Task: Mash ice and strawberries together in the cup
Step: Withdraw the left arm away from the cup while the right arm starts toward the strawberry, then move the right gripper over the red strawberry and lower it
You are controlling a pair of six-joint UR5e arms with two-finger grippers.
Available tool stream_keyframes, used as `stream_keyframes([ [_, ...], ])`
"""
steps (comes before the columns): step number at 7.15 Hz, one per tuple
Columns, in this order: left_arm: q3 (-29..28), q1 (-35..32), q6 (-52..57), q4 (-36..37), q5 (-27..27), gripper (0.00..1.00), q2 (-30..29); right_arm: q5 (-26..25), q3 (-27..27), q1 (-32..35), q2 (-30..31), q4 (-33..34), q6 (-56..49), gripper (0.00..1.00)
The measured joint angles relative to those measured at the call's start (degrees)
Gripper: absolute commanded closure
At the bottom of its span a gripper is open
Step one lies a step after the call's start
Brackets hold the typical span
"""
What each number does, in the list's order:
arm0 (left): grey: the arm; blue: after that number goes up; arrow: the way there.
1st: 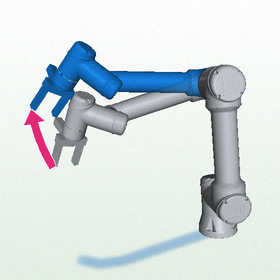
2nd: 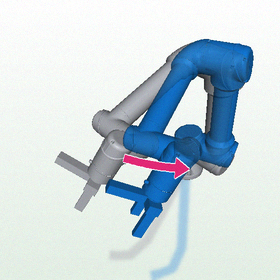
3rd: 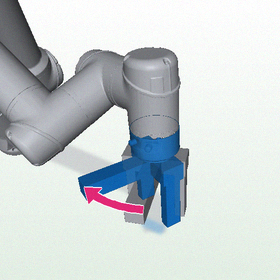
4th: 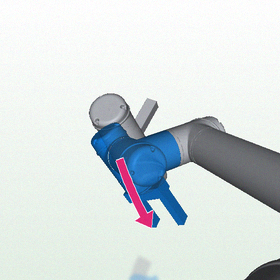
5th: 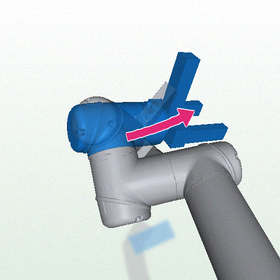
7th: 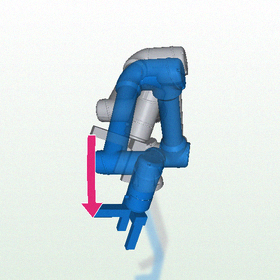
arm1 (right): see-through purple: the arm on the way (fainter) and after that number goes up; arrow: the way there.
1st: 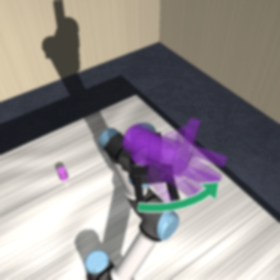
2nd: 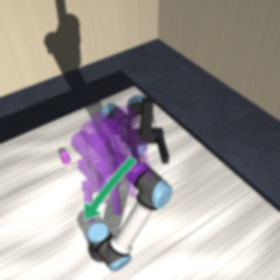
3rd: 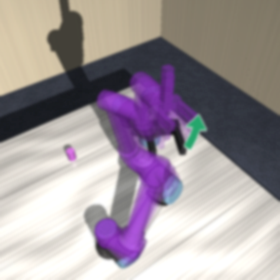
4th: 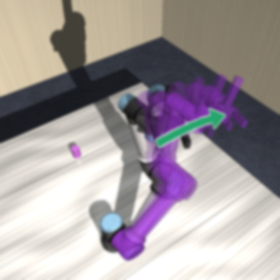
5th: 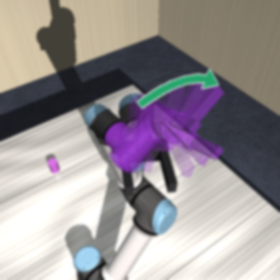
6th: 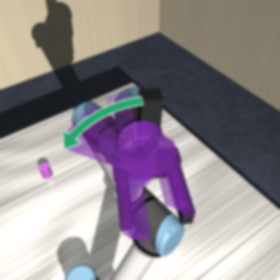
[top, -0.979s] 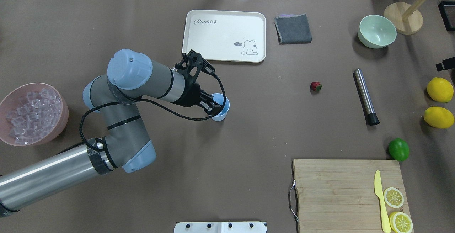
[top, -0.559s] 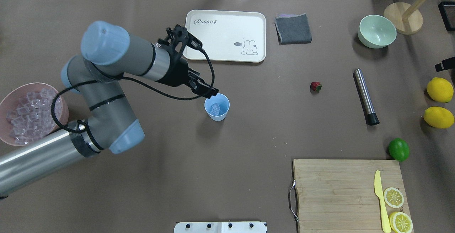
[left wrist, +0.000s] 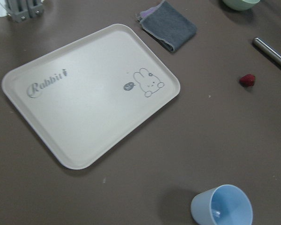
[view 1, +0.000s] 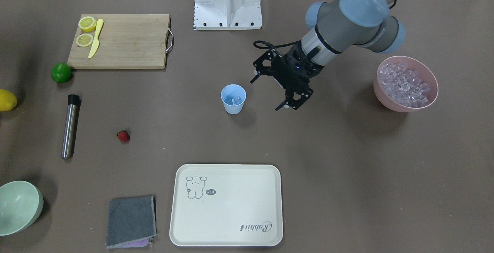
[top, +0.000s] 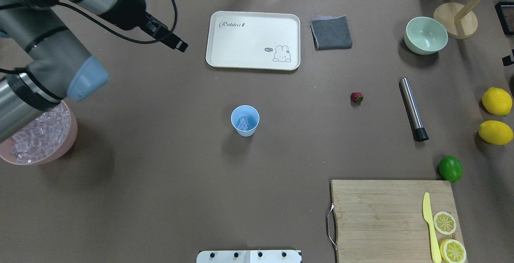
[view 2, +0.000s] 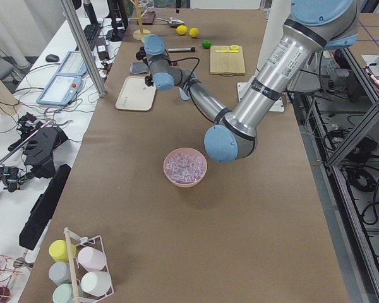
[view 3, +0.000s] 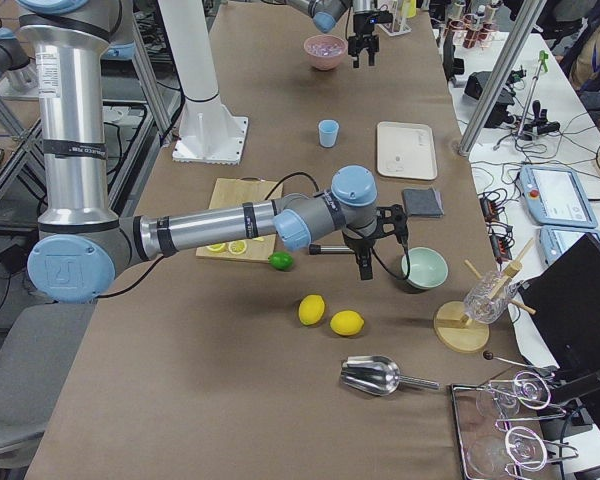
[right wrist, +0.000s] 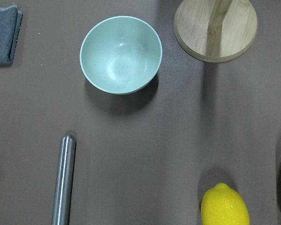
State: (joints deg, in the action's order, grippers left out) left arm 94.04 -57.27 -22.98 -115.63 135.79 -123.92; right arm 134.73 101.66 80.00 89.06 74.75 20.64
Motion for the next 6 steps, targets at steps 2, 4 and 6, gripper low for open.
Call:
stream_keyframes([
  [2,2.01,-7.72,5.75,4.25,3.5,0.03,4.55,0.42,1.74,-2.68,-3.3,1.42,0.53,0.0],
  [4,2.31,-16.4,10.59,4.88,8.24,0.03,10.52,-0.15,2.0,-10.16,-9.48,1.54,5.69,0.0],
  [6,2.45,-21.55,13.99,4.95,9.39,0.03,15.59,-5.79,0.88,-19.2,-15.04,1.54,10.81,0.0],
])
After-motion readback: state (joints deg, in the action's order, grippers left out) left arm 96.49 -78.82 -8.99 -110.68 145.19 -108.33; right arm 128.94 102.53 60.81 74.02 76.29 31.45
